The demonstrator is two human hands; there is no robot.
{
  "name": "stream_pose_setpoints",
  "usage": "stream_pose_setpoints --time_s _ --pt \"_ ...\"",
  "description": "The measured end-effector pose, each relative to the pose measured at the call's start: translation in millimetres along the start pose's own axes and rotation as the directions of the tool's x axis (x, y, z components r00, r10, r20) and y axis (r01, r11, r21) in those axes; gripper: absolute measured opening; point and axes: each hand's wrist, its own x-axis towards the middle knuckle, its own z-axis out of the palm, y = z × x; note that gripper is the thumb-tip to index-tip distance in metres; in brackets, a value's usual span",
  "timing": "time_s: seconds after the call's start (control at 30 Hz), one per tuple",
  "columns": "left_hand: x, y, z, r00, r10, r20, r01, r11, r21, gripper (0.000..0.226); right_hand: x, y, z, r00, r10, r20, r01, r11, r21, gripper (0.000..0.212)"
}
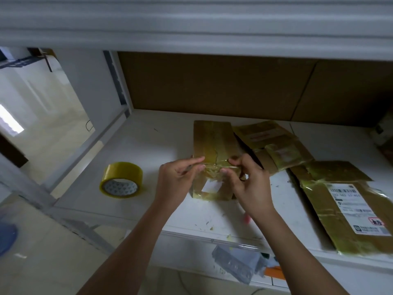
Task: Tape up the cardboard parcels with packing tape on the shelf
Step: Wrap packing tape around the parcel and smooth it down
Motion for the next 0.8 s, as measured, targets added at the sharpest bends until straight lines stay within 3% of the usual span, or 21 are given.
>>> stream_pose_setpoints --time_s 0.17,0.37,0.53,0.8 --pt "-3.1 0.3 -1.8 1.0 -0.018 0.004 0.018 0.998 -0.056 0.028 0.8 -12.7 4.1 0.998 0.049 0.04 -0.043 0.988 -0.15 0.054" --pt "-5.4 -6.2 8.5 0.995 0.009 -0.094 -0.008 1.0 0.01 0.028 0.0 -12.7 7.0 0.999 0.05 0.008 -0.049 0.995 -0.085 0.026" --pt "-4.5 -3.1 4.8 0.997 0.023 -0.074 -0.024 0.999 -0.021 0.019 2.5 -17.8 4.3 0.998 0.068 0.009 -0.067 0.993 -0.099 0.034" --pt "1.8 -4.8 -2.1 0.997 -0.074 -0.007 0.073 0.996 -0.058 0.017 7.2 -20.6 -0.8 0.986 0.147 0.085 -0.148 0.989 0.007 0.023"
